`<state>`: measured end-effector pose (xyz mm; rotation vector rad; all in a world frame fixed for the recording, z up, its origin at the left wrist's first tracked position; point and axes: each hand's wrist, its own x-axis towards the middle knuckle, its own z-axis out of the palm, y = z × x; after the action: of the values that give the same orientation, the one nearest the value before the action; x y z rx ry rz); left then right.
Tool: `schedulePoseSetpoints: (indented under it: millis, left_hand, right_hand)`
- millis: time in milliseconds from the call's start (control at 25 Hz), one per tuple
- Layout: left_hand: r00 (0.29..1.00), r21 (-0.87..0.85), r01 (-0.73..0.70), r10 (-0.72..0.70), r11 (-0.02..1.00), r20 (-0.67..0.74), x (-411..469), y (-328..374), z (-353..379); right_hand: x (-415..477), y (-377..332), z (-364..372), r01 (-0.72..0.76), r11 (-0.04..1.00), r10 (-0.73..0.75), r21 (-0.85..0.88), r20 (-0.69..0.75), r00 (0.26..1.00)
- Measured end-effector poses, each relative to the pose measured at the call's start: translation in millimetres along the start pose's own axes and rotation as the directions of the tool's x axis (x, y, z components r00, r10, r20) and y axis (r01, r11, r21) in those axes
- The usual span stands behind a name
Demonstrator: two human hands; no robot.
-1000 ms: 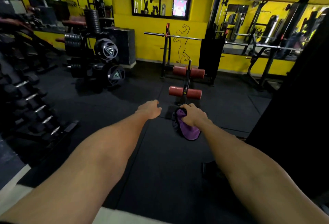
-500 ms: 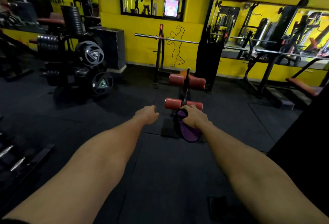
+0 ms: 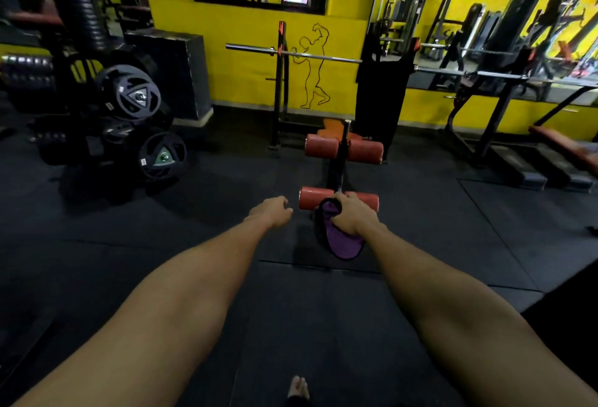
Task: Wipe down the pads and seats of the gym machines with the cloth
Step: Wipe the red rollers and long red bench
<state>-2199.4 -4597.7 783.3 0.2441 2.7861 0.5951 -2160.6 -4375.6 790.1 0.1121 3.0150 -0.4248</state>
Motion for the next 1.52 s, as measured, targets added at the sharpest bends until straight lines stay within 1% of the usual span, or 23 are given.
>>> schedulePoseSetpoints:
  millis: [240,360,480,640,800,920,1000,1120,1240,1320,1440,1520]
  left_hand:
    - [0.994,0.008,0.083,-0.083,0.997,0.066,141.1,-36.3,-10.9]
    - [0.993,-0.047,0.101,-0.098,0.994,0.068,201.3,-51.9,-26.2]
    - [0.991,-0.034,0.102,-0.098,0.994,0.09,265.0,-72.9,-34.0]
    - [0.987,-0.027,0.067,-0.062,0.997,0.15,365.4,-105.0,-41.8]
    - [0.974,0.014,0.022,-0.024,1.0,0.223,450.4,-134.5,-54.8]
    - [0.949,0.074,-0.041,0.015,0.996,0.314,501.0,-143.9,-60.6]
    - [0.934,0.079,-0.071,0.038,0.994,0.356,534.3,-141.2,-60.4]
    - [0.916,0.075,-0.106,0.068,0.991,0.396,583.7,-131.9,-53.0]
    - [0.894,0.11,-0.151,0.088,0.982,0.44,644.4,-120.8,-38.7]
    - [0.872,0.145,-0.194,0.103,0.97,0.478,686.1,-109.1,-24.0]
    - [0.838,0.166,-0.242,0.12,0.956,0.532,742.8,-88.8,-3.2]
    - [0.802,0.177,-0.285,0.134,0.942,0.582,779.5,-73.4,10.0]
  right_hand:
    - [151.4,-0.3,24.9,-0.011,0.998,0.007,0.06,0.077,0.997]
    - [218.8,-11.1,32.2,-0.004,0.998,-0.004,0.067,0.11,0.994]
    - [280.5,-24.3,42.6,-0.016,0.994,0.003,0.109,0.118,0.993]
    - [368.3,-41.8,71.0,-0.104,0.985,0.087,0.134,0.129,0.988]
    - [431.1,-59.6,94.3,-0.232,0.948,0.202,0.217,0.15,0.968]
    - [461.2,-64.4,101.7,-0.35,0.9,0.315,0.261,0.168,0.934]
    - [480.9,-60.2,104.4,-0.423,0.865,0.385,0.269,0.186,0.904]
    - [511.8,-48.8,114.3,-0.49,0.83,0.448,0.268,0.205,0.87]
    - [554.6,-30.1,129.9,-0.549,0.774,0.511,0.317,0.201,0.836]
    - [583.1,-11.1,143.9,-0.593,0.716,0.554,0.369,0.216,0.804]
    - [622.7,17.2,165.7,-0.671,0.59,0.639,0.449,0.249,0.728]
    - [647.4,32.5,178.4,-0.712,0.49,0.686,0.502,0.282,0.671]
